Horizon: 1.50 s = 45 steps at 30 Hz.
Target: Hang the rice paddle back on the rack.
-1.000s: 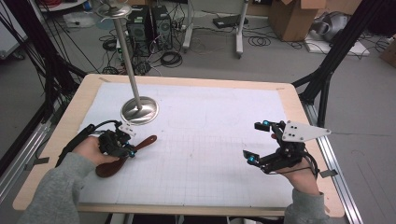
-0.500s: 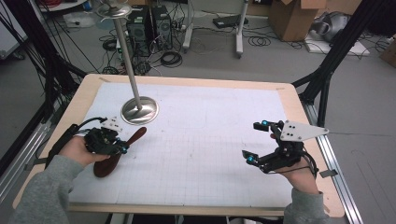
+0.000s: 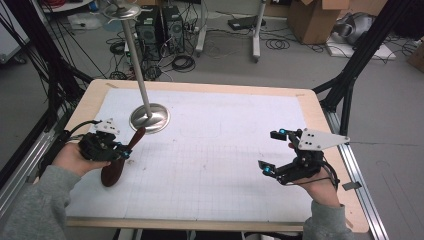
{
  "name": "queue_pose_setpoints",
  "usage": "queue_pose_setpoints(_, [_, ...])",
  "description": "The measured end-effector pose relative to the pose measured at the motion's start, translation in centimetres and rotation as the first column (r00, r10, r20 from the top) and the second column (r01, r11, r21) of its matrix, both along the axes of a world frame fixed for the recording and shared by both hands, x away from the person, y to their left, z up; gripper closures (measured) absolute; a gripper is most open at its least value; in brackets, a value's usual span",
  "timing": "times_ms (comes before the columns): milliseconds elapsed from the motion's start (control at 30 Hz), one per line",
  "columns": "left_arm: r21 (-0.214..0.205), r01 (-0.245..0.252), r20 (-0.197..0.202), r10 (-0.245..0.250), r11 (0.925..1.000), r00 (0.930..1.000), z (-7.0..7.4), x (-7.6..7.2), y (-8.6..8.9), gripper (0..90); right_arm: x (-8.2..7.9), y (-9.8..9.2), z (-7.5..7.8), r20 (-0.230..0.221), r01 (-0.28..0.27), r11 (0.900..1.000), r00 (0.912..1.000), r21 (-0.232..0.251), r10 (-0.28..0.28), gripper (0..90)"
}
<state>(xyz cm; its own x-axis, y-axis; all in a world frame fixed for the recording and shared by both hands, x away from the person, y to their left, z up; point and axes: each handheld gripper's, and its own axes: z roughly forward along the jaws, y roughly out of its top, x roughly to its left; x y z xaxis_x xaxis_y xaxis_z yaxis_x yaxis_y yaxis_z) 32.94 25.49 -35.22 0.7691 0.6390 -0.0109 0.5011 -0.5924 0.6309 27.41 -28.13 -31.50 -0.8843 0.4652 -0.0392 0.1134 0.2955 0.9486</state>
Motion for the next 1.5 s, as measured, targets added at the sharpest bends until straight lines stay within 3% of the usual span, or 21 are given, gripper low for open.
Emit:
queue_pose_setpoints(433, [-0.057,-0.030,0.024,0.032,0.9979,0.9992,3.0,0.2,1.4,77.5,0.2,-0.2,-0.2,-0.008,0.010,1.0000,0.9999,0.002,-0.010,3.8])
queue_pose_setpoints(533, [-0.068,-0.021,0.023,0.022,0.9975,0.9995,3.2,0.7,1.9,77.6,0.2,-0.2,-0.2,-0.011,0.006,1.0000,0.9999,-0.001,-0.006,3.8])
queue_pose_setpoints(633, [-0.068,-0.044,0.019,0.045,0.9967,0.9988,3.3,1.1,2.8,77.6,0.2,-0.2,-0.2,-0.006,0.008,1.0000,1.0000,0.004,-0.008,3.9])
queue_pose_setpoints(733, [-0.094,-0.043,0.022,0.046,0.9946,0.9987,3.7,1.2,3.5,77.6,0.2,-0.2,-0.2,-0.006,0.009,1.0000,0.9999,0.004,-0.008,3.8])
queue_pose_setpoints(867, [-0.085,-0.040,0.033,0.043,0.9956,0.9985,4.3,1.4,4.2,77.6,0.2,-0.1,-0.2,-0.010,0.006,1.0000,0.9999,0.002,-0.006,3.9])
queue_pose_setpoints(967, [-0.104,-0.031,0.033,0.035,0.9941,0.9988,5.0,1.6,4.8,77.6,0.2,-0.1,-0.2,-0.005,0.007,1.0000,1.0000,0.000,-0.007,3.8])
queue_pose_setpoints(1500, [-0.157,-0.079,0.068,0.090,0.9845,0.9936,8.0,2.3,7.8,77.6,0.3,-0.5,-0.1,-0.006,0.015,0.9998,0.9999,0.013,-0.015,3.8])
